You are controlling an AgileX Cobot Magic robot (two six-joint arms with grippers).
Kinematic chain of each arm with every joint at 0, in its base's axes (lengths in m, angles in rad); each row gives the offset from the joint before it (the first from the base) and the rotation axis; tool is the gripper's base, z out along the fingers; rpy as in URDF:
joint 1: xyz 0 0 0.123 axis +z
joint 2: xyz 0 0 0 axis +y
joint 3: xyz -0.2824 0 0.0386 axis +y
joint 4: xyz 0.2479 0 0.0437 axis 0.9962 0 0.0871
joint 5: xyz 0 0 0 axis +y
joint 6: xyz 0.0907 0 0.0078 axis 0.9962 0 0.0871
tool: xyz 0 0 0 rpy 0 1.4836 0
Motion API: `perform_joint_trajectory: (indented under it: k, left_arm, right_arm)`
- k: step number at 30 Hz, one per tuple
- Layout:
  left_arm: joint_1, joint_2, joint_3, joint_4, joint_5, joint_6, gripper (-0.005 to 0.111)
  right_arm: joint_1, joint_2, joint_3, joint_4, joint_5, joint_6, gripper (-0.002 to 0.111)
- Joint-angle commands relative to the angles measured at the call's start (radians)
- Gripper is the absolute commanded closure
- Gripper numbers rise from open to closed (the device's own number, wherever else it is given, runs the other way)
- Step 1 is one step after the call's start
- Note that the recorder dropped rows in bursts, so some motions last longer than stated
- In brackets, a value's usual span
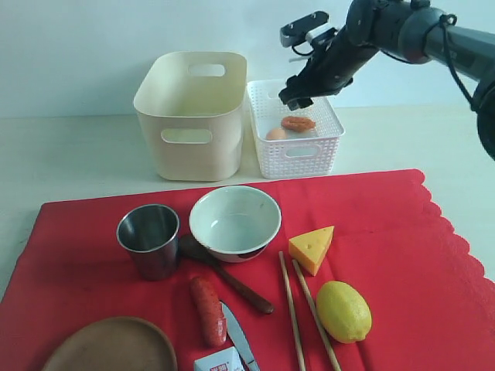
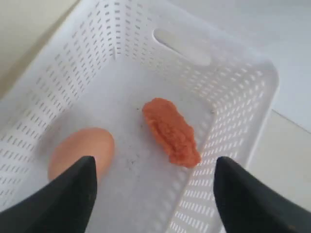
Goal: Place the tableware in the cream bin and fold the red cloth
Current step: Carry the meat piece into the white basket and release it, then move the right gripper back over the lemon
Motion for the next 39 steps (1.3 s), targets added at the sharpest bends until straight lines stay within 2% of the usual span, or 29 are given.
perform_joint_trajectory:
  k: [1,15,22,31,39]
  left_arm:
    - [0.003,-0.006,0.003,0.003,-0.008,0.000,0.107]
    - [0.003,-0.006,0.003,0.003,-0.008,0.000,0.107]
    - [0.003,-0.006,0.003,0.003,-0.008,0.000,0.107]
    - [0.003,-0.006,0.003,0.003,-0.008,0.000,0.107]
    - [0.003,-0.006,0.003,0.003,-0.008,0.000,0.107]
  right_arm:
    - [0.001,-0.082,-0.006,-0.017,0.105,0.013,0.042]
    - [0.001,-0.216,-0.006,-0.017,0.430,0.117,0.049]
    - [0.001,-0.264,-0.003,-0.017,0.437,0.202,0.054]
    - [0.001,-0.454,0.264,0.022,0.437,0.226,0.054]
    - [0.001,-0.735,0.670,0.022,0.317,0.226,0.054]
